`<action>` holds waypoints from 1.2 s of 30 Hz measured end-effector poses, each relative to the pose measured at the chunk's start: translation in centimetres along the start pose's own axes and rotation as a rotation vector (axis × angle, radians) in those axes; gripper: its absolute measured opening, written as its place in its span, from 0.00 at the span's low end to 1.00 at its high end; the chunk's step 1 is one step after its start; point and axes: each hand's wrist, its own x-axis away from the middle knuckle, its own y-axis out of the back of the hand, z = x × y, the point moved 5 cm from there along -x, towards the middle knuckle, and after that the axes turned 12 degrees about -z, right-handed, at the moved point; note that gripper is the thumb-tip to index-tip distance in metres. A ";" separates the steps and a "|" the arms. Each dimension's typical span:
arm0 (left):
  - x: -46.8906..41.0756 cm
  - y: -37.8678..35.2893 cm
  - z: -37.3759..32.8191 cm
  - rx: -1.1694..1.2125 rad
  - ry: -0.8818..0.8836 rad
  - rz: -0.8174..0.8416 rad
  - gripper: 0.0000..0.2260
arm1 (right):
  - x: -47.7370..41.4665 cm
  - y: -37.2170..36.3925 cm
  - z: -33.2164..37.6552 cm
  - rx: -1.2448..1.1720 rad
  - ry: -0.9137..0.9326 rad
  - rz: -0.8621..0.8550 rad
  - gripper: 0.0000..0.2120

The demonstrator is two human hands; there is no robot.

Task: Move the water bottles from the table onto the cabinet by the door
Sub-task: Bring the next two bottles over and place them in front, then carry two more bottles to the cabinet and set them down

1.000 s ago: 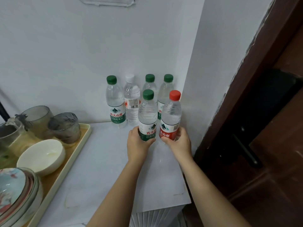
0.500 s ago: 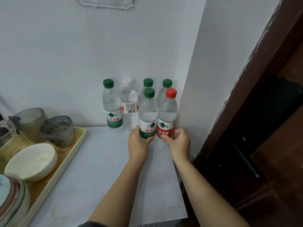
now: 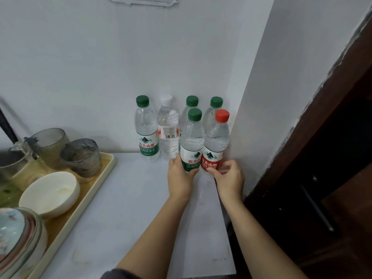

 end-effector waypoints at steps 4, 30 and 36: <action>-0.1 0.3 0.0 -0.040 -0.031 0.037 0.30 | 0.4 0.2 0.3 0.049 0.020 0.018 0.20; 26.0 26.2 8.3 -0.893 0.258 -0.186 0.36 | 28.1 2.9 6.7 0.425 1.121 1.208 0.35; 34.1 28.2 11.6 -0.962 0.492 -0.179 0.35 | 35.5 3.8 4.6 0.460 1.348 1.382 0.36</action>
